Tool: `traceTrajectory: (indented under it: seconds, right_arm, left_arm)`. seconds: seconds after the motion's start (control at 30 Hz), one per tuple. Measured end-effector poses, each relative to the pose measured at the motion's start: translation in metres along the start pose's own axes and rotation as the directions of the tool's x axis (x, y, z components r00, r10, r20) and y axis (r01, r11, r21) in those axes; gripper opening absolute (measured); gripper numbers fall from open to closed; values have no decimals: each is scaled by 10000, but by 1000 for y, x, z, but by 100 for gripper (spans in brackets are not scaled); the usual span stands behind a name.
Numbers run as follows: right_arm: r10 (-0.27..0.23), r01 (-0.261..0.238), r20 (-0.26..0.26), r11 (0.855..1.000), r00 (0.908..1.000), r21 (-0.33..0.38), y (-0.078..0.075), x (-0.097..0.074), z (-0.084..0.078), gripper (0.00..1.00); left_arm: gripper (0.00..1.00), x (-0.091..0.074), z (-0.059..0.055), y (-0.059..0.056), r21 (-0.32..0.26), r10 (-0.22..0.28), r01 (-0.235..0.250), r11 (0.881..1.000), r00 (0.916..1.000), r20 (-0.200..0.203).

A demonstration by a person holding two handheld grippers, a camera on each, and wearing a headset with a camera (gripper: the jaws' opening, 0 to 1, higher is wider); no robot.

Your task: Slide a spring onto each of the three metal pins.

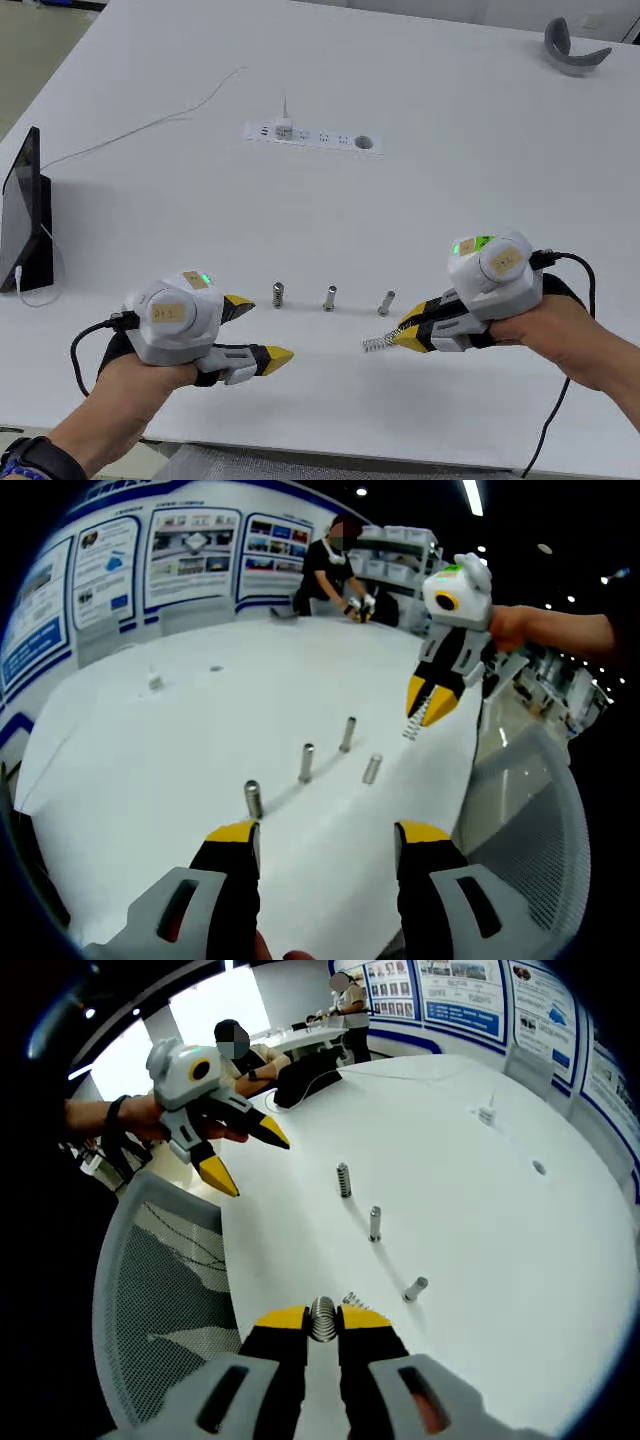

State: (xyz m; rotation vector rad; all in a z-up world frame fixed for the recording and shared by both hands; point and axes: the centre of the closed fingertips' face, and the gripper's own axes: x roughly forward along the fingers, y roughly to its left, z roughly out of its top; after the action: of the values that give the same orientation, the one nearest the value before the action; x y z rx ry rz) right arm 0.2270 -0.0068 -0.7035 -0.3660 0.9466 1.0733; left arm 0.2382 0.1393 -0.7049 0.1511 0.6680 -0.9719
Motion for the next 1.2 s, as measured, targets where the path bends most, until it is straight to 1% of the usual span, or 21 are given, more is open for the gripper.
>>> traceTrajectory:
  seconds: [0.07, 0.37, 0.63, 0.8, 1.03, 1.1, 1.2]
  right_arm:
    - [-88, 83, -204, 9997, 9998, -247, -3, 3, 1, 13]
    - [-49, 20, -466, 9980, 9989, -635, -14, 15, 13, 13]
    - [-59, -13, -647, 9937, 9979, -1120, -27, 25, 32, 13]
    - [10, -115, -759, 9904, 9971, -1381, -31, 33, 43, 13]
    - [-58, -130, -1034, 9836, 9946, -1797, -37, 43, 52, 13]
    - [-77, -118, -1053, 9831, 9944, -1829, -39, 47, 55, 13]
    - [-134, -86, -1140, 9817, 9934, -1900, -41, 52, 57, 13]
  left_arm:
    - [57, -1, -1, 3, -68, 78, -78, 9999, 10000, 19]
    - [61, -7, -2, 15, -410, 502, -496, 9979, 9986, 139]
    - [63, -14, -6, 23, -687, 832, -820, 9943, 9964, 147]
    - [64, -19, -6, 25, -764, 954, -936, 9927, 9952, 199]
    - [66, -23, -7, 28, -863, 1096, -1072, 9905, 9937, 245]
    - [67, -24, -8, 28, -788, 1103, -1079, 9910, 9935, 269]
    - [69, -26, -10, 27, -617, 1100, -1089, 9921, 9938, 155]
